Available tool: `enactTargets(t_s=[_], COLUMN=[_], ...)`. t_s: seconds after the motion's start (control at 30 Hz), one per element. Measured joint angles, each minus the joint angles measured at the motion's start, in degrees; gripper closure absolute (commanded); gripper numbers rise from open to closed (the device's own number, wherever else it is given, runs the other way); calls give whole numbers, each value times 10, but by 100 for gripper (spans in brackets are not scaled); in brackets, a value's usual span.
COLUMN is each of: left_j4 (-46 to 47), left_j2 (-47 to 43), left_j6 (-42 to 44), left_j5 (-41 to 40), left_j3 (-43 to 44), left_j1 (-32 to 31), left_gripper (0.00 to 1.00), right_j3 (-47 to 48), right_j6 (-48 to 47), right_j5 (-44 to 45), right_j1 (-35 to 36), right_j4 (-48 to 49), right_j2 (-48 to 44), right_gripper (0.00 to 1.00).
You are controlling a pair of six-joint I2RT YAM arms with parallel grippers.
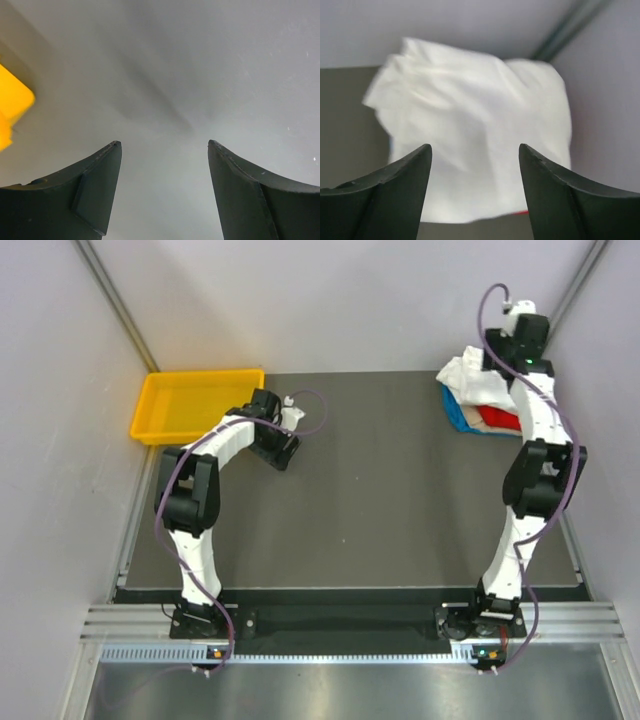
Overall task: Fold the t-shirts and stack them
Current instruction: Neatly place the folded tshirt to the corner
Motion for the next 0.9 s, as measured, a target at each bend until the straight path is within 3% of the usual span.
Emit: enactTargets(t_s=[0.2,0.33,0.5,0.53,0.57,0.67,0.9], left_j4=[-1,1,3,4,5,7,7], left_j2=[-14,-28,-30,-30,-30,-30,-30], left_j6=[5,10,18,19,20,21,22], left_j5=[2,2,4,4,4,4,4], left_j3=[-18,-27,-31,-31,-32,-32,-33], left_j1=[0,0,0,0,0,0,0], left_gripper=[25,25,25,25,25,25,25], right_j3=[54,61,70,72,75,75,-7], right_j6=[-4,-7,-16,-19,-19,-21,-35], right_j5=[33,94,142,141,141,139,167], right_j1=[115,125,109,106,104,102,126], right_j4=[56,104,118,114,111,106,165], right_j2=[13,66,148,162,172,184,136], right_gripper=[29,33,56,63,79,97,100])
